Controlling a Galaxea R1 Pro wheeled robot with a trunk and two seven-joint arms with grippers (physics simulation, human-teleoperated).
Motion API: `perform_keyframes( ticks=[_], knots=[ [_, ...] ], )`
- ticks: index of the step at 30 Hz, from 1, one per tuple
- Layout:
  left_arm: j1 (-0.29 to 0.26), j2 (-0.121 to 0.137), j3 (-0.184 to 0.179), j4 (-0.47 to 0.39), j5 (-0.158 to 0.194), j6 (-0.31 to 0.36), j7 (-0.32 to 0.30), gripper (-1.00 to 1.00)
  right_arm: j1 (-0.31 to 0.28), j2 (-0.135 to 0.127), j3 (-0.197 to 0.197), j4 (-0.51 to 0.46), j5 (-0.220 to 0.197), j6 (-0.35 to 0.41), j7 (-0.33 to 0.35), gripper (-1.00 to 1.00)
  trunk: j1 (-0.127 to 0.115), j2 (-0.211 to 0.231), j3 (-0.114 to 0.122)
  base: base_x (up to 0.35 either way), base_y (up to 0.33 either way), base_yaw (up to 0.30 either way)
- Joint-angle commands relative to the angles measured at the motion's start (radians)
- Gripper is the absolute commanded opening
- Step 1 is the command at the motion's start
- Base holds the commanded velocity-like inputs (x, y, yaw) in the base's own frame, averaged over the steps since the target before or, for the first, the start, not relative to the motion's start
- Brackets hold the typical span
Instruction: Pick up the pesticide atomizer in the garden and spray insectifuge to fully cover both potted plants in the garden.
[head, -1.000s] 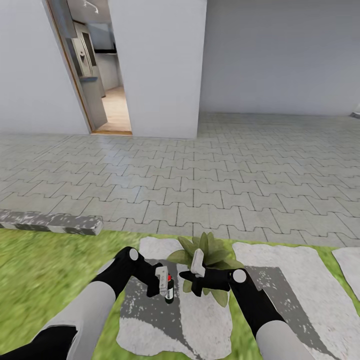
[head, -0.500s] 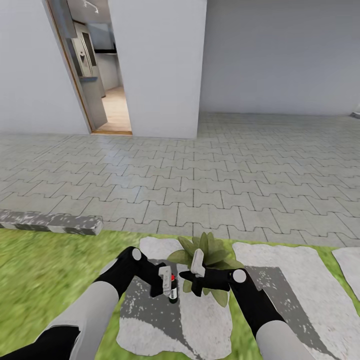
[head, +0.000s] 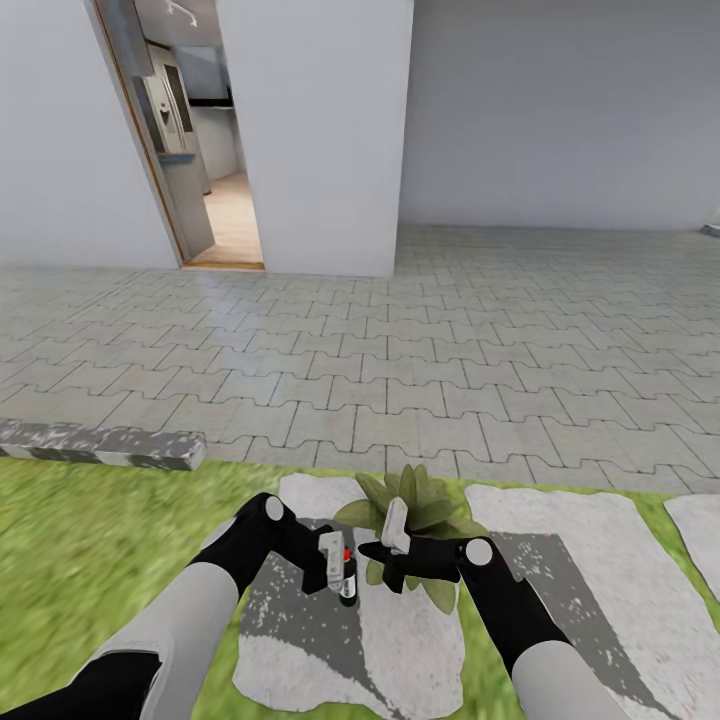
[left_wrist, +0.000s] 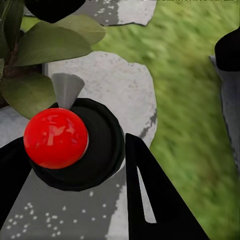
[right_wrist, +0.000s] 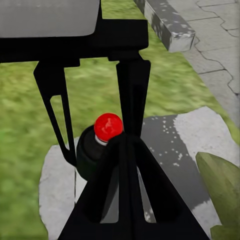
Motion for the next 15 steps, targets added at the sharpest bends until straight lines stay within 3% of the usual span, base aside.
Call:
perform_keyframes(
  ticks=[1, 15],
  knots=[
    [0.0, -0.002, 0.005, -0.001, -0.007, -0.01, -0.002, -1.0, 0.0, 0.0, -0.001, -0.001, 0.008, -0.005, 0.001, -1.0, 0.0, 0.0, -0.001, 0.0, 0.0, 0.0],
    [-0.001, -0.008, 0.005, -0.002, 0.001, -0.01, 0.004, -1.0, 0.0, 0.001, -0.001, -0.001, 0.008, -0.005, 0.001, -1.0, 0.0, 0.0, -0.001, 0.0, 0.0, 0.0]
  ],
)
